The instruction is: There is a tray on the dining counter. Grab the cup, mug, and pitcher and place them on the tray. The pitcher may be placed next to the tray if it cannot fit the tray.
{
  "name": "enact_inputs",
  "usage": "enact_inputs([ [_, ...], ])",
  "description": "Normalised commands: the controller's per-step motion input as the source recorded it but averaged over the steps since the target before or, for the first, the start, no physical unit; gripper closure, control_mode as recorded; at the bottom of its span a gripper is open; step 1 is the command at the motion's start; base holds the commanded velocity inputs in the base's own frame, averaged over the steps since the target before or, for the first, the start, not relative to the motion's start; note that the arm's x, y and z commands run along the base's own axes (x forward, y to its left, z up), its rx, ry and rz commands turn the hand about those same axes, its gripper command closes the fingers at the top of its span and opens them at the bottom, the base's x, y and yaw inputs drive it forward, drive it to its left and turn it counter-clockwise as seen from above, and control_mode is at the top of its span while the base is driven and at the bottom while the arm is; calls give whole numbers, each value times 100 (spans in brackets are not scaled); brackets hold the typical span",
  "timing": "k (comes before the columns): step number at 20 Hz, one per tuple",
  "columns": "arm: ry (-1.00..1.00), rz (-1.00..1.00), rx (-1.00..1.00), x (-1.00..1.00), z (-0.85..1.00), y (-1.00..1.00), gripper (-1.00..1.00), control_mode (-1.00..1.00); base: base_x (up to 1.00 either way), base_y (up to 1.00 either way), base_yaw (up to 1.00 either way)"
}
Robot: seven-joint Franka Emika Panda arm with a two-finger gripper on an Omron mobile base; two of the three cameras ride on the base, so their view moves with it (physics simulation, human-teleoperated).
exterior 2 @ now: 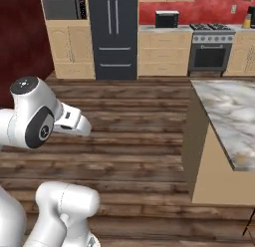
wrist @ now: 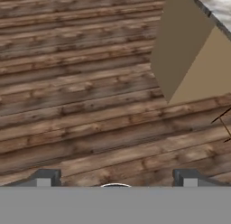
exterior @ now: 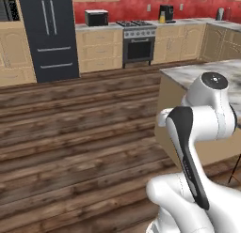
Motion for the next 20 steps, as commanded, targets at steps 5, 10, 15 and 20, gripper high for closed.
enact_inputs([
  [5,0,0,0,0,0,0,-100,100,44,100,-11],
  [10,0,0,0,0,0,0,-100,100,52,100,-9],
  [15,0,0,0,0,0,0,-100,100,79,100,-10],
  [20,0,0,0,0,0,0,-100,100,95,91,-10],
])
